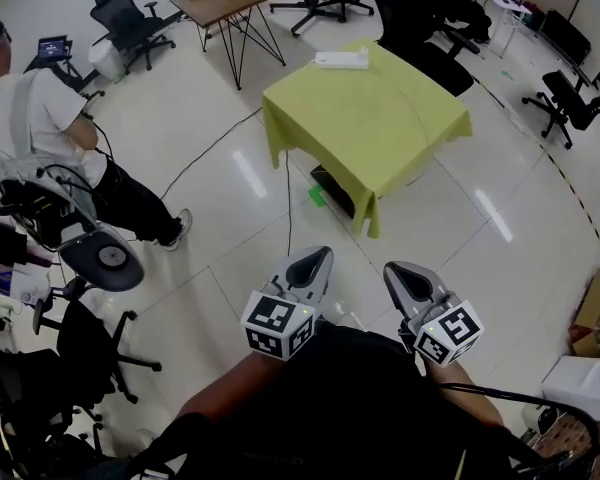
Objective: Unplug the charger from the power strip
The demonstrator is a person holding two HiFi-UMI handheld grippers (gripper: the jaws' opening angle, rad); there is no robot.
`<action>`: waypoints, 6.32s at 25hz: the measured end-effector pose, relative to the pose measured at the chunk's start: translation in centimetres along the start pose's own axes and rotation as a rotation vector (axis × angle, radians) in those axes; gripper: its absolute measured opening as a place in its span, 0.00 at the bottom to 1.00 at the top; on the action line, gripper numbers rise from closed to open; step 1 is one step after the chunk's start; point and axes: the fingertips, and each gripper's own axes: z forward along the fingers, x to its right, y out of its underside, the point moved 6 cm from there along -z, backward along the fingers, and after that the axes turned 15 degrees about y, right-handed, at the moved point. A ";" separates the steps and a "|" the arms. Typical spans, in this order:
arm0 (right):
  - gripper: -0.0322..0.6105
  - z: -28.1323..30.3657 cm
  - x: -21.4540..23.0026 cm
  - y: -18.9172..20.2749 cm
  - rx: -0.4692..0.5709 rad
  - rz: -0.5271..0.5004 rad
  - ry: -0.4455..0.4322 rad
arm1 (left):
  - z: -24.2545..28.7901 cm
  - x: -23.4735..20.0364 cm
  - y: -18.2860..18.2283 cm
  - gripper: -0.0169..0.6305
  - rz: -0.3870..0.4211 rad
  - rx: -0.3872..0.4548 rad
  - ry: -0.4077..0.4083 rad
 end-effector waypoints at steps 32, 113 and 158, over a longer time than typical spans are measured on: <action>0.05 24.8 2.4 -6.5 -0.022 0.004 0.125 | 4.3 -26.2 -8.4 0.04 0.004 0.029 0.052; 0.08 71.4 39.9 -4.5 -0.287 0.226 0.721 | 45.1 -72.3 -12.9 0.04 0.061 -0.472 0.448; 0.26 68.4 41.9 -3.0 -0.312 0.296 0.820 | 44.1 -71.2 -11.2 0.04 -0.088 -0.466 0.480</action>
